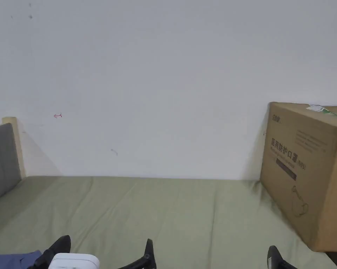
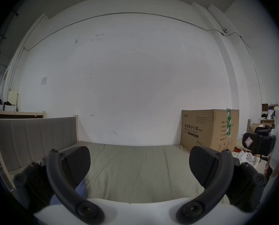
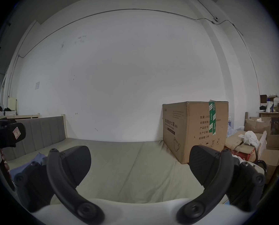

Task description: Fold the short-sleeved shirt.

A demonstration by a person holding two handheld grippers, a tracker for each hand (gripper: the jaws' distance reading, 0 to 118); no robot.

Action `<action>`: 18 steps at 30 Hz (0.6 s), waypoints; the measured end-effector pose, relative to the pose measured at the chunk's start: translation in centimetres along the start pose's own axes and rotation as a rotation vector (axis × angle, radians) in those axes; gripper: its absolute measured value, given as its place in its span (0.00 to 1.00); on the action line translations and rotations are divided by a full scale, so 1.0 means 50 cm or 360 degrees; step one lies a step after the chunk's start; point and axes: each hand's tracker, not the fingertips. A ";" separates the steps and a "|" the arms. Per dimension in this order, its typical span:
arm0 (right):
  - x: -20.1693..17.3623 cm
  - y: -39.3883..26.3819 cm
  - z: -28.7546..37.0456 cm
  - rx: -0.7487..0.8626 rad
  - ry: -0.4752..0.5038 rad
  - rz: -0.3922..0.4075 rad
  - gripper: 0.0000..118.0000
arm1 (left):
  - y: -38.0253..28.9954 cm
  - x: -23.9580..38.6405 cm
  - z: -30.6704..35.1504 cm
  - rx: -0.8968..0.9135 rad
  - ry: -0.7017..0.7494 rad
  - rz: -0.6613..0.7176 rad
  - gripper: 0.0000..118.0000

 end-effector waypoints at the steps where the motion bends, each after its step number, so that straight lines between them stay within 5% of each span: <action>1: 0.000 0.000 0.000 0.0003 0.0006 0.0003 1.00 | 0.000 0.000 0.000 -0.0003 0.0004 -0.0003 1.00; 18: -0.013 0.003 -0.009 -0.0014 0.0073 0.0067 1.00 | 0.000 0.001 -0.007 -0.0019 -0.0010 -0.0054 1.00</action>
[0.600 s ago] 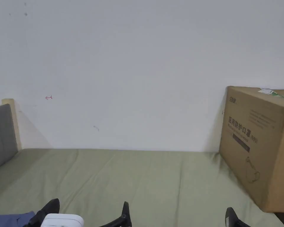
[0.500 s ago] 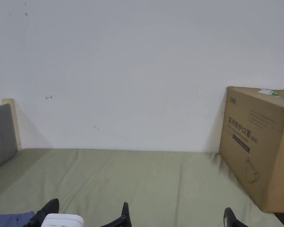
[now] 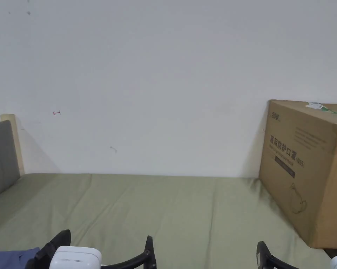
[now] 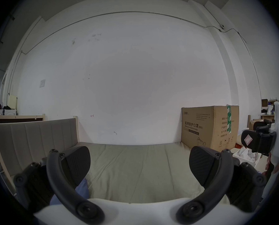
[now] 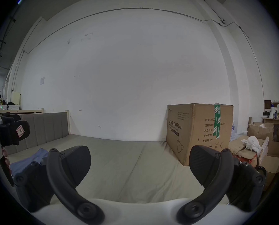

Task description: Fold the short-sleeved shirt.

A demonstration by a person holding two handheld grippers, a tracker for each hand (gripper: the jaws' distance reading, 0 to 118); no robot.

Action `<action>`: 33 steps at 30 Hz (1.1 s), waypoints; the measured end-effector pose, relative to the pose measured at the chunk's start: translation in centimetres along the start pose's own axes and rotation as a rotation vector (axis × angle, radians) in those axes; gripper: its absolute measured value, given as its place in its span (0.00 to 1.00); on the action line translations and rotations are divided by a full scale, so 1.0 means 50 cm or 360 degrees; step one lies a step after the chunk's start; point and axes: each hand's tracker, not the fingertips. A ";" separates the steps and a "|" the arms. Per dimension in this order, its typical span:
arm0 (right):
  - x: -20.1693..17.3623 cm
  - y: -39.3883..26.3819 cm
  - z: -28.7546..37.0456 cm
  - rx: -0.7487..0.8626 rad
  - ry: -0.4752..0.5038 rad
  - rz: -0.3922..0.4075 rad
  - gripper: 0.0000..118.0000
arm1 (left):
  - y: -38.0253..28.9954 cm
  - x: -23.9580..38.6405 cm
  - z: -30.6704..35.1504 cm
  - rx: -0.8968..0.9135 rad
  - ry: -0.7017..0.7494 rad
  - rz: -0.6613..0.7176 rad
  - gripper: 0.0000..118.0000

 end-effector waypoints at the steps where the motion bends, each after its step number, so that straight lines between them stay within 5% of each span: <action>1: 0.000 0.000 -0.001 -0.0002 0.0000 0.0005 1.00 | 0.000 0.000 0.000 -0.0001 0.0000 0.0004 1.00; 5: 0.008 0.003 -0.004 -0.0011 0.0000 -0.0069 1.00 | 0.005 0.003 -0.002 0.0005 0.0031 -0.0038 1.00; 7: 0.027 -0.001 -0.008 -0.0025 -0.0021 -0.0285 1.00 | 0.009 0.021 -0.002 0.0054 0.0093 -0.0198 1.00; 9: 0.065 -0.021 -0.015 -0.0080 -0.0088 -0.0772 1.00 | 0.004 0.060 -0.005 0.0119 0.0182 -0.0601 1.00; 12: 0.146 -0.108 -0.031 -0.0420 -0.0219 -0.2001 1.00 | -0.066 0.133 -0.009 0.0332 0.0246 -0.1627 1.00; 14: 0.176 -0.207 -0.028 -0.0648 -0.0243 -0.2786 1.00 | -0.156 0.150 -0.022 0.0498 0.0326 -0.2518 1.00; 16: 0.174 -0.271 -0.008 -0.0700 -0.0352 -0.3161 1.00 | -0.212 0.131 -0.030 0.0680 0.0330 -0.3062 1.00; 17: 0.178 -0.278 -0.004 -0.0703 -0.0377 -0.3147 1.00 | -0.211 0.130 -0.029 0.0653 0.0275 -0.3026 1.00; 18: 0.185 -0.265 -0.004 -0.0662 -0.0362 -0.2971 1.00 | -0.192 0.140 -0.024 0.0557 0.0213 -0.2753 1.00; 23: 0.184 -0.119 -0.013 -0.0277 -0.0147 -0.1902 1.00 | -0.031 0.106 -0.028 0.0036 0.0112 -0.1035 1.00; 26: 0.114 -0.036 -0.001 -0.0032 0.0016 -0.0938 1.00 | -0.007 0.030 -0.024 -0.0025 0.0075 -0.0191 1.00; 28: 0.032 -0.019 0.017 0.0068 -0.0001 -0.0184 1.00 | -0.032 0.000 -0.003 0.0115 0.0093 0.0069 1.00; 29: 0.002 -0.024 0.021 0.0071 -0.0018 0.0067 1.00 | -0.040 0.003 0.010 0.0189 0.0143 0.0055 1.00; 31: -0.029 -0.038 0.026 0.0049 0.0015 0.0243 1.00 | -0.047 0.020 0.023 0.0215 0.0201 -0.0109 1.00; 33: -0.037 -0.049 0.031 0.0058 0.0056 0.0149 1.00 | -0.043 0.016 0.022 0.0177 0.0167 -0.0118 1.00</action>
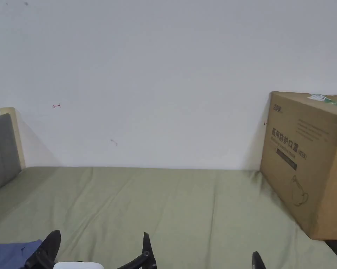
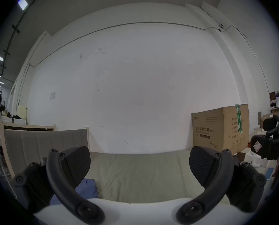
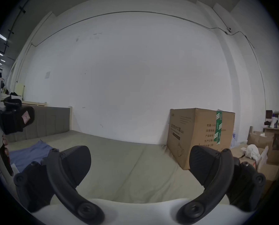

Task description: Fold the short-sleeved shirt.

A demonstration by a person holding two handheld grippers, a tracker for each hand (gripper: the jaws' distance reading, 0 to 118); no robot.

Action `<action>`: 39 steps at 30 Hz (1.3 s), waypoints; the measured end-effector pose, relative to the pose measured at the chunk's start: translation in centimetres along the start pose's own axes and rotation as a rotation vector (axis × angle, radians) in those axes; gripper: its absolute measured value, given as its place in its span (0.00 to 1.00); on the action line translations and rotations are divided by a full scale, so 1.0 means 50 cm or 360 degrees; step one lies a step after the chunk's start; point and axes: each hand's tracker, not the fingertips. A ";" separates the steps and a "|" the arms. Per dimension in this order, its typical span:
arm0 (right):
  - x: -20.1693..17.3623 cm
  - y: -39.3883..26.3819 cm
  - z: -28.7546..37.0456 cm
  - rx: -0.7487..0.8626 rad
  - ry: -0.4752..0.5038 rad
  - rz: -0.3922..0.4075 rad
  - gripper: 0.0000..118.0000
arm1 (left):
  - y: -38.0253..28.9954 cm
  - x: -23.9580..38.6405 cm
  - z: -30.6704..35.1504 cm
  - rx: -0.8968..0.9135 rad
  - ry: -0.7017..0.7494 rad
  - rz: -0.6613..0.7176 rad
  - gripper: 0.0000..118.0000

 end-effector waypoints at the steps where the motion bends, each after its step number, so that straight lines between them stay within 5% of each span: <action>1: -0.005 0.001 0.001 -0.0002 0.0003 -0.0032 1.00 | 0.002 -0.005 -0.005 -0.0056 -0.0045 0.0012 1.00; 23: 0.018 0.008 -0.005 -0.0016 -0.0135 -0.0223 1.00 | 0.005 -0.002 -0.003 -0.0083 -0.0118 0.0031 1.00; 39: 0.010 0.011 -0.013 -0.0090 -0.0157 -0.0180 1.00 | 0.019 0.009 0.000 -0.0048 -0.0156 0.0013 1.00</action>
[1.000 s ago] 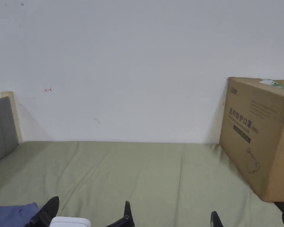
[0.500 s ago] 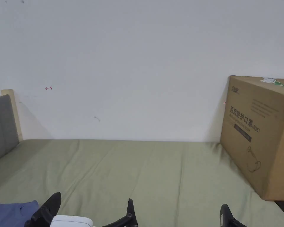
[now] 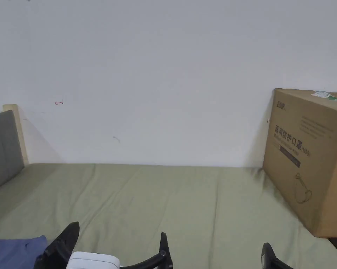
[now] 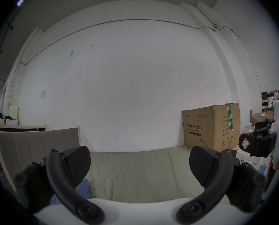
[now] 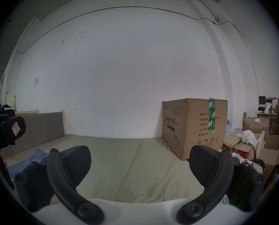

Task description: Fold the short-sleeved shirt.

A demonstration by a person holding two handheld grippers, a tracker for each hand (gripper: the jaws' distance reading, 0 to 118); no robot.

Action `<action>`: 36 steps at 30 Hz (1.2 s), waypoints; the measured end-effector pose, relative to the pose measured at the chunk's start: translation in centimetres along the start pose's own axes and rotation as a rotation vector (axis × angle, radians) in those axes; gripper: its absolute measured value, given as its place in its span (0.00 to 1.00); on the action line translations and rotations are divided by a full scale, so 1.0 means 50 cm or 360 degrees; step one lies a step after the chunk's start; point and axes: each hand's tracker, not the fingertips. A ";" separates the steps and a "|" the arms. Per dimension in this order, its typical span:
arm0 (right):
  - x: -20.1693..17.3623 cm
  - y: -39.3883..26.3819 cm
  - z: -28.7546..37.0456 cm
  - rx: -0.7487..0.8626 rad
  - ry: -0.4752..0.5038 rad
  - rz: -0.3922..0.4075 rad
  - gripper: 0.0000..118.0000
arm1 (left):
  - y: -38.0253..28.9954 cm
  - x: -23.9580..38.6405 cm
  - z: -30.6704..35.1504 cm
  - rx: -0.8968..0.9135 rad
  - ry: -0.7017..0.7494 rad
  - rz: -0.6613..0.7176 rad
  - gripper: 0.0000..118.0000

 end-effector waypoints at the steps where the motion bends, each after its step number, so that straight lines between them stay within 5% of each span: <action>1: 0.000 0.001 0.001 0.0006 0.0010 0.0010 1.00 | 0.001 0.001 0.000 -0.0004 -0.0002 0.0001 1.00; 16: -0.010 0.004 0.011 0.0046 0.0049 0.0077 1.00 | 0.004 -0.002 -0.008 -0.0098 -0.0022 0.0012 1.00; 19: -0.009 0.005 0.010 0.0041 0.0055 0.0066 0.90 | 0.005 -0.003 -0.008 -0.0094 -0.0001 0.0005 0.99; 20: -0.009 0.006 0.011 0.0043 0.0059 0.0066 0.77 | 0.006 -0.004 -0.007 -0.0094 0.0002 0.0004 0.93; 21: -0.007 0.007 0.013 0.0055 0.0063 0.0069 0.36 | 0.007 -0.005 -0.004 -0.0090 0.0005 0.0000 0.72; 22: -0.005 0.007 0.017 0.0077 0.0077 0.0073 0.07 | 0.008 -0.005 -0.001 -0.0081 0.0021 -0.0008 0.41; 25: -0.004 0.013 0.014 0.0069 0.0055 0.0067 0.05 | 0.013 -0.003 -0.005 -0.0118 0.0113 -0.0084 0.05; 26: 0.001 0.014 0.012 0.0045 0.0100 0.0017 0.05 | 0.005 -0.003 -0.010 -0.0133 0.0130 -0.0100 0.00; 36: 0.039 0.014 -0.016 -0.0082 0.0109 -0.0114 0.04 | -0.006 -0.070 -0.021 -0.0312 0.0103 0.0148 0.00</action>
